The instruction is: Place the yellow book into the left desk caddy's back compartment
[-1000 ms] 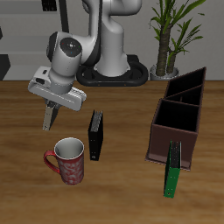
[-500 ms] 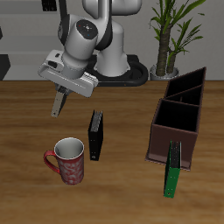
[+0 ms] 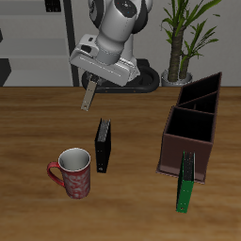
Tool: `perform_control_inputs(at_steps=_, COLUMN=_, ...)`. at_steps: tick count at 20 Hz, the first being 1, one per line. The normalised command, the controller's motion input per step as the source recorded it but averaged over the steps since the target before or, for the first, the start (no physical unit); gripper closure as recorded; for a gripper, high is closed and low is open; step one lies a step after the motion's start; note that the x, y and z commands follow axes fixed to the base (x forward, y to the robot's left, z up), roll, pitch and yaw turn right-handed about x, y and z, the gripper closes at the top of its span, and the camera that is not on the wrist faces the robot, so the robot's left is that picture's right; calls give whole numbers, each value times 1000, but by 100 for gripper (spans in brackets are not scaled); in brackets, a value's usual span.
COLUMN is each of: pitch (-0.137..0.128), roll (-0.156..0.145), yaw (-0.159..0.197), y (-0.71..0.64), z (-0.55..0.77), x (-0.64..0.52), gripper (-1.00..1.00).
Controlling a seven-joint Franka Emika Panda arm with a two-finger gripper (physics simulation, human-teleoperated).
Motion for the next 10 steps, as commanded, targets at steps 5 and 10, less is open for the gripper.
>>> perform_control_inputs(at_steps=5, pitch=-14, roll=58, yaw=9, y=673, z=367, x=-60, gripper=100)
perform_control_inputs(at_steps=10, pitch=-24, roll=40, yaw=22, y=645, z=272, x=-42, gripper=100)
